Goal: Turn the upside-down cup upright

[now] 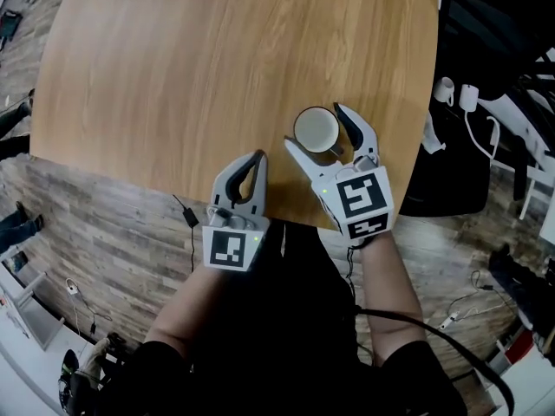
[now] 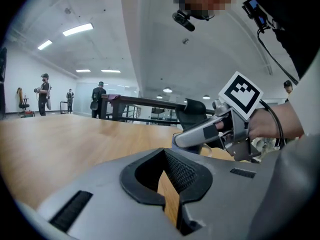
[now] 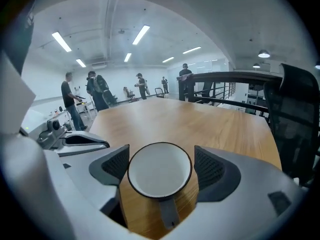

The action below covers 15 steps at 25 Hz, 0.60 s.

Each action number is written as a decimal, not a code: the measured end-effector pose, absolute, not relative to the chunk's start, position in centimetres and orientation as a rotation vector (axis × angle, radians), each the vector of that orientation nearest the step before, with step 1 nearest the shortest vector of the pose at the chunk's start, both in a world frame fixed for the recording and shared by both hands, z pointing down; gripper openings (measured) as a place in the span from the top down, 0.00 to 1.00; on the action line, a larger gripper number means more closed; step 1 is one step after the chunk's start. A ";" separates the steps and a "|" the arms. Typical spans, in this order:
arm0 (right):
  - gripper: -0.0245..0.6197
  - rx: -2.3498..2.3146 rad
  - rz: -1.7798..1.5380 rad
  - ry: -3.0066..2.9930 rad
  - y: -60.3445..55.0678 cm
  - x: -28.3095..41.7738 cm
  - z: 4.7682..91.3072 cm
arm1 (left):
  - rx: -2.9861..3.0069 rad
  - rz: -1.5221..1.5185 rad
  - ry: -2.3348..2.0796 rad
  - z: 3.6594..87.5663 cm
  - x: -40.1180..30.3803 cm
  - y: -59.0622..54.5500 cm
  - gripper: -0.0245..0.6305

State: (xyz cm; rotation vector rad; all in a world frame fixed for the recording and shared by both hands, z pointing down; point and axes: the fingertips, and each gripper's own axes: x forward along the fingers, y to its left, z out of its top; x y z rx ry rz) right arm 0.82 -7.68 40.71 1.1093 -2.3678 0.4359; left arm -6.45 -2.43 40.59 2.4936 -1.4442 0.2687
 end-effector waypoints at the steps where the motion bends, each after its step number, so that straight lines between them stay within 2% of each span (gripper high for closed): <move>1: 0.43 1.114 0.440 -2.373 -7.9 0.7 40.8 | 2.486 0.265 -1.443 40.8 -6.5 -2.3 0.95; 15: 0.43 1.111 0.419 -2.398 -8.6 -0.1 41.3 | 2.504 0.240 -1.322 42.3 -7.1 -1.7 0.93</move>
